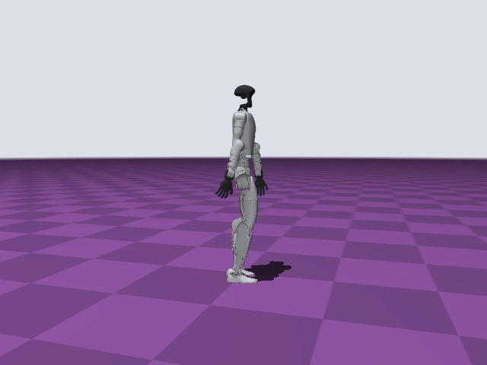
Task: In place motions
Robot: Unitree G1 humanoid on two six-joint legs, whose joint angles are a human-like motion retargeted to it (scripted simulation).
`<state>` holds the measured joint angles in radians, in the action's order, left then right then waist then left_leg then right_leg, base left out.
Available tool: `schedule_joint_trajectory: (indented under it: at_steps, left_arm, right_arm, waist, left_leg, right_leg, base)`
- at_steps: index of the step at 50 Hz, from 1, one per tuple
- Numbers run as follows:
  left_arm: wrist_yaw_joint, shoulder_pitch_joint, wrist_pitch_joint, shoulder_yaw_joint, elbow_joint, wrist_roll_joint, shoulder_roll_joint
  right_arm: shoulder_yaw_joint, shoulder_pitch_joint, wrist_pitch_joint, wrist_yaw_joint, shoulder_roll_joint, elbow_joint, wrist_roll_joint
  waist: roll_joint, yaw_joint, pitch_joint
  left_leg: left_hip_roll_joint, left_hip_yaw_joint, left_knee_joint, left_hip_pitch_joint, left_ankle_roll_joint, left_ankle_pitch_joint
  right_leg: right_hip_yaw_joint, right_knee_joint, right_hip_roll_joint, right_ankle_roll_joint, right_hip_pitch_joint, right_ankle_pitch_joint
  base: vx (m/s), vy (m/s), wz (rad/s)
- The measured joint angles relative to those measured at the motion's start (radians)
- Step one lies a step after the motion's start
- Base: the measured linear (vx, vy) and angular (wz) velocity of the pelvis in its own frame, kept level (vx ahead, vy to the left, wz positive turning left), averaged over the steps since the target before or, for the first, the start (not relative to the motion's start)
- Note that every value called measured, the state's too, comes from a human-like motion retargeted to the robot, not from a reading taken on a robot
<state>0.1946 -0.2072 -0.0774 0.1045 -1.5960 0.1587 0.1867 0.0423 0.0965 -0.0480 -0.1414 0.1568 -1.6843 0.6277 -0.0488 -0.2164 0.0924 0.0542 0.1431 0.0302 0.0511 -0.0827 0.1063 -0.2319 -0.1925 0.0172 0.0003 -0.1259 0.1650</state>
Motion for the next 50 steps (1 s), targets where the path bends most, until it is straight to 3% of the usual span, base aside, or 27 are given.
schedule_joint_trajectory:
  at_steps: [5, 13, 25, 33, 35, 38, 50]
  left_arm:
    - [-0.013, 0.045, -0.001, 0.064, -0.051, 0.005, -0.019]
    - [0.006, 0.159, -0.009, 0.157, -0.104, 0.016, -0.036]
    - [0.039, 0.217, -0.013, 0.195, -0.067, 0.032, -0.071]
    - [0.039, 0.186, -0.021, 0.176, -0.004, 0.044, -0.070]
    - [0.037, 0.160, -0.026, 0.147, 0.012, 0.059, -0.060]
    - [0.038, 0.132, -0.023, 0.133, 0.042, 0.059, -0.051]
    - [0.008, 0.078, -0.008, 0.172, 0.005, -0.015, -0.067]
  right_arm:
    - [0.009, -0.025, -0.009, -0.024, -0.013, 0.036, 0.031]
    - [-0.033, -0.076, 0.006, -0.082, -0.039, 0.183, 0.099]
    - [-0.057, -0.093, 0.022, -0.132, -0.036, 0.207, 0.103]
    - [-0.053, -0.049, -0.007, -0.080, -0.014, 0.111, 0.100]
    - [-0.029, -0.032, -0.013, -0.059, -0.008, 0.076, 0.093]
    - [-0.017, 0.002, -0.024, -0.037, 0.000, 0.026, 0.070]
    - [-0.026, 0.017, -0.077, -0.013, 0.053, -0.015, 0.149]
  waist:
    - [0.016, 0.050, 0.010]
    - [-0.006, 0.013, 0.012]
    - [-0.001, 0.052, 0.021]
    - [0.004, 0.215, 0.015]
    - [0.011, 0.139, 0.029]
    - [0.029, 0.170, 0.031]
    - [0.128, 0.404, 0.003]
  left_leg:
    - [0.017, 0.046, 0.001, -0.015, -0.005, 0.005]
    - [0.013, 0.051, -0.001, -0.020, -0.001, 0.004]
    - [0.029, -0.008, 0.004, -0.005, 0.006, -0.017]
    - [0.047, -0.011, 0.029, 0.054, -0.012, -0.061]
    - [0.061, -0.160, 0.037, 0.062, 0.020, -0.066]
    - [0.083, -0.232, 0.048, 0.091, 0.031, -0.095]
    - [0.216, -0.460, 0.047, 0.145, 0.058, -0.171]
  right_leg:
    - [-0.008, 0.071, 0.010, -0.002, 0.039, -0.025]
    - [-0.019, 0.107, 0.000, -0.005, 0.063, -0.032]
    - [-0.092, 0.132, 0.021, 0.002, 0.099, -0.022]
    - [-0.094, 0.125, 0.016, -0.002, 0.127, 0.017]
    - [-0.233, 0.119, 0.047, 0.012, 0.147, 0.049]
    - [-0.301, 0.106, 0.064, 0.022, 0.170, 0.079]
    - [-0.602, 0.109, 0.136, 0.069, 0.258, 0.141]
  base:
    - [0.05, 0.07, -0.36]
    - [0.02, 0.04, 0.03]
    - [0.02, 0.07, 0.33]
    - [-0.01, 0.11, 0.20]
    - [-0.05, 0.09, 3.09]
    - [-0.05, 0.10, 2.15]
    - [-0.14, 0.14, 1.49]
